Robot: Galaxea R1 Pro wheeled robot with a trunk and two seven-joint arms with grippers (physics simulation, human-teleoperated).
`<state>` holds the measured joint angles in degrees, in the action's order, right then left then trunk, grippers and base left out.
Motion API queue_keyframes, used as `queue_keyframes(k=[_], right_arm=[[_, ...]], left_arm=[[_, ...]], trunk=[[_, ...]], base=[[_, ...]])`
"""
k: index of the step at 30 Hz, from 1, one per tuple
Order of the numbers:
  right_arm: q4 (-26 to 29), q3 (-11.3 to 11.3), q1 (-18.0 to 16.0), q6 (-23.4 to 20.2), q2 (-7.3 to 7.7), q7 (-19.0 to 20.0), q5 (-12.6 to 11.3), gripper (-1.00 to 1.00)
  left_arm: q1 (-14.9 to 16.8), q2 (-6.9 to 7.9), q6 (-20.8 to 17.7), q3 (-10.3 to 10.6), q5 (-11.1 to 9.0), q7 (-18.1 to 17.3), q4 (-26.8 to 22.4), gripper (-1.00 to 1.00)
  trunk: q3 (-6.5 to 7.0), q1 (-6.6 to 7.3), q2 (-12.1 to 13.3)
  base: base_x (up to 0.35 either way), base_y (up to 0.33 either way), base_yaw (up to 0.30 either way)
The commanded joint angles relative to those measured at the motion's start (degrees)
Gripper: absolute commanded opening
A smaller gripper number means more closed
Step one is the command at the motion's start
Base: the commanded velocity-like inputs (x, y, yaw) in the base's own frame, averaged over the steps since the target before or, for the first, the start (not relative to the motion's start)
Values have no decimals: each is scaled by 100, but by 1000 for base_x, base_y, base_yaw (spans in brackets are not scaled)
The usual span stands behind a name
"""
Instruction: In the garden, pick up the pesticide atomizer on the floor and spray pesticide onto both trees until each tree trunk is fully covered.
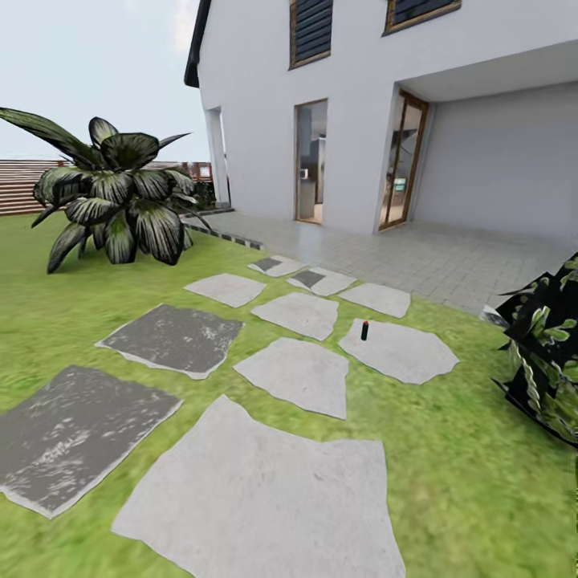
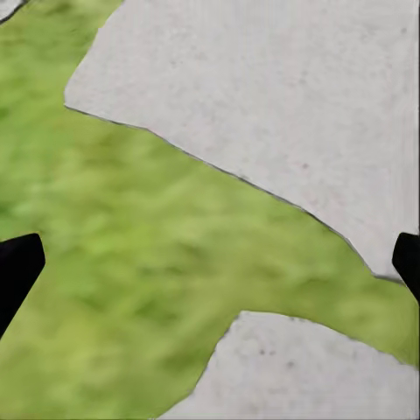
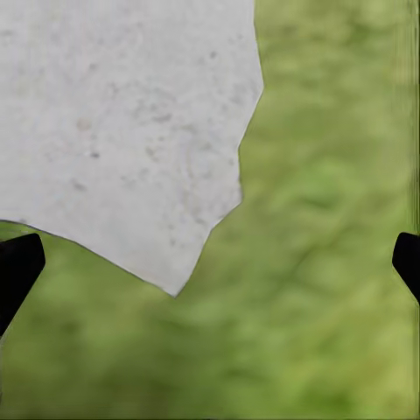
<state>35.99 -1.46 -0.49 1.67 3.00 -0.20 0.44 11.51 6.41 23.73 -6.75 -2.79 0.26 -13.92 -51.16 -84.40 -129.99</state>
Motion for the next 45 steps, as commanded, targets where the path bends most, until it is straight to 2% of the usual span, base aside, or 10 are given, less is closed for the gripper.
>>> queue_keyframes(k=[1,12,20,23,31,45], right_arm=[[-5,-4,-4,17,-1,1,4,100],[2,-4,-4,17,-1,-4,4,100],[-4,-4,-4,26,2,-7,9,100],[-22,-13,-4,61,-96,-7,9,100],[-22,-5,-4,61,-99,-7,9,100],[-13,5,-4,61,-98,-7,9,100]], left_arm=[[2,1,18,7,-28,1,1,100],[1,1,26,7,-28,2,0,100],[0,1,26,7,-28,2,2,100],[-26,-13,11,-11,-49,10,3,100],[-26,-9,8,-15,-58,14,3,100],[-26,1,9,-20,-55,18,3,100]], trunk=[[-3,-2,-2],[18,-2,-2],[19,-2,-2],[19,-2,-2],[19,-2,-2],[19,-2,-2]], base=[[339,0,-269],[339,0,-245],[339,0,-18],[0,0,0],[82,14,0],[293,105,0]])
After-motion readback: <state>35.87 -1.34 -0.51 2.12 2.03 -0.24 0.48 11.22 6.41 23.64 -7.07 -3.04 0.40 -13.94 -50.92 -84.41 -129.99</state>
